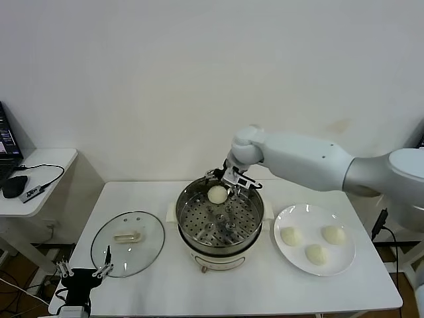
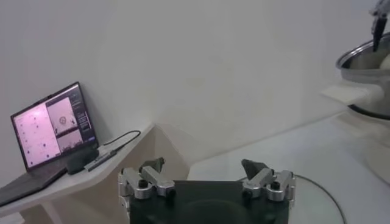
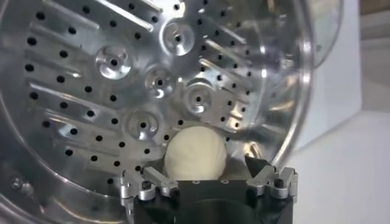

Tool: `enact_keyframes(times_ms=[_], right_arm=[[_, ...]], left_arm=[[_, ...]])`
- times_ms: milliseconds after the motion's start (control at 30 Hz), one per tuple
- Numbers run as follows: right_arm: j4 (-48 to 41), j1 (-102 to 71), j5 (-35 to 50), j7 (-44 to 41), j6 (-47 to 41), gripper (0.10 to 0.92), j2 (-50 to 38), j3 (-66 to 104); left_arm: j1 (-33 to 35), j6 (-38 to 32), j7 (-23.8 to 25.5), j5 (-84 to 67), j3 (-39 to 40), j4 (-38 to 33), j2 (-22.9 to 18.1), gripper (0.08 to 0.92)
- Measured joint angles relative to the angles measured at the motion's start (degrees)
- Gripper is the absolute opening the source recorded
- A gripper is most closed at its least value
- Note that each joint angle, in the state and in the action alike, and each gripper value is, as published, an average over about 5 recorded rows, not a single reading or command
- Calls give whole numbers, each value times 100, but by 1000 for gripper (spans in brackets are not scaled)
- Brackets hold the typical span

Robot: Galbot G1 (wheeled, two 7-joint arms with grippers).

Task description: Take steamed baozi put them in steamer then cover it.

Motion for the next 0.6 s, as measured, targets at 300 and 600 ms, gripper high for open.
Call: enact_keyframes(times_ms=[300, 600], right_arm=[[995, 579, 921, -358, -1436, 823, -909, 22], [2118, 750, 1448, -502, -2651, 823, -2440, 142]], left_arm=[[-74, 8, 23, -44, 7, 14, 132, 823], [-184, 29, 51, -66, 120, 124, 320, 823]])
